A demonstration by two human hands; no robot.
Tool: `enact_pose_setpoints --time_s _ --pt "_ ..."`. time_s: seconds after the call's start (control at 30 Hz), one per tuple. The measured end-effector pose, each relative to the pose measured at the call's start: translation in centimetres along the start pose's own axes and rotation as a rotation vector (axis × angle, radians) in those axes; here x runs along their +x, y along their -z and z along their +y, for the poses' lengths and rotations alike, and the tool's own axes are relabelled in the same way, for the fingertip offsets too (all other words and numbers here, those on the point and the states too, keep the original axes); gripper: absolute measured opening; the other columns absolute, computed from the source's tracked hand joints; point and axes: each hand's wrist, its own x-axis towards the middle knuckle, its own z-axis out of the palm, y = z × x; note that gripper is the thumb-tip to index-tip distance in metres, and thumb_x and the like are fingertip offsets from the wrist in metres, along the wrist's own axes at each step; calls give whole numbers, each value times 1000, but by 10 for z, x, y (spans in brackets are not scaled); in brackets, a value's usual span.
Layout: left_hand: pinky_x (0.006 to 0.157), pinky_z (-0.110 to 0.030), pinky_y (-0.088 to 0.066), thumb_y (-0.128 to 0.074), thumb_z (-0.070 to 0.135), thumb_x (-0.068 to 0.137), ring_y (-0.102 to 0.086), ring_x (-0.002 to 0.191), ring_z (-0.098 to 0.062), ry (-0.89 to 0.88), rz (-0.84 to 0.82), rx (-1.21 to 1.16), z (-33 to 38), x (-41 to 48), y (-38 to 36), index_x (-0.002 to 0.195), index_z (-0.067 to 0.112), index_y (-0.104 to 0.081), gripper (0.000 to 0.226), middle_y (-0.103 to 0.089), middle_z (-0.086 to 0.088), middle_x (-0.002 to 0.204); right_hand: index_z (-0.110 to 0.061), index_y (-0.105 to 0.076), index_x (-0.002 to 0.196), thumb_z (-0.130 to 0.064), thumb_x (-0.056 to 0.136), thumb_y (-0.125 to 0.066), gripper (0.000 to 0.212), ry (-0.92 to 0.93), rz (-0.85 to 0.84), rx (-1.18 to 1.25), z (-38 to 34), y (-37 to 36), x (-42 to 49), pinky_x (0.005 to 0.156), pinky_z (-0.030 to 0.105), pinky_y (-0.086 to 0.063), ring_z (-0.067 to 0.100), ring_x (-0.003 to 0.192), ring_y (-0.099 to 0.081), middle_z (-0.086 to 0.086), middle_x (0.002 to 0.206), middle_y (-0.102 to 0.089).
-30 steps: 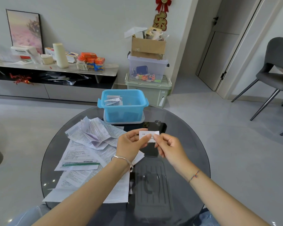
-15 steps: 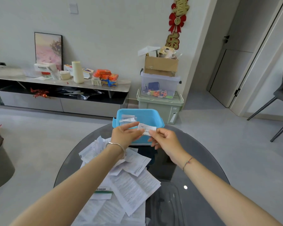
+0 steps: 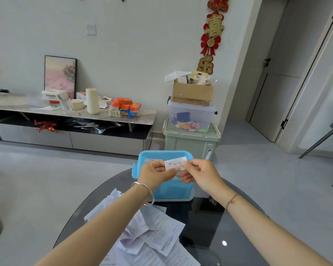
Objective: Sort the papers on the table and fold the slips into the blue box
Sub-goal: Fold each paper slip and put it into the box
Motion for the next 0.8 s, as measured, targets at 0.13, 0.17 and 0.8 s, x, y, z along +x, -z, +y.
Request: enact_pose_setpoints --time_s 0.13,0.17,0.8 --pt "64 -13 -52 -77 19 78 -66 63 -2 -47 -15 78 2 10 -9 87 9 -68 17 -69 -1 77 -3 -64 76 -15 97 -53 27 162 98 -139 2 -2 9 53 18 -50 8 50 -58 5 62 -65" --pt "62 -12 -52 -76 19 79 -65 61 -1 -55 -24 90 4 11 -9 86 10 -67 15 -68 0 73 -1 -64 76 -16 96 -53 27 188 120 -146 3 -2 9 53 18 -50 7 49 -57 5 60 -64" --pt "95 -21 -43 -67 31 87 -54 93 -3 -392 59 778 -32 25 36 98 22 -75 16 -69 12 102 -16 -62 56 -37 96 -51 46 -79 -13 -864 17 10 67 71 27 -37 20 66 -46 -4 56 -46"
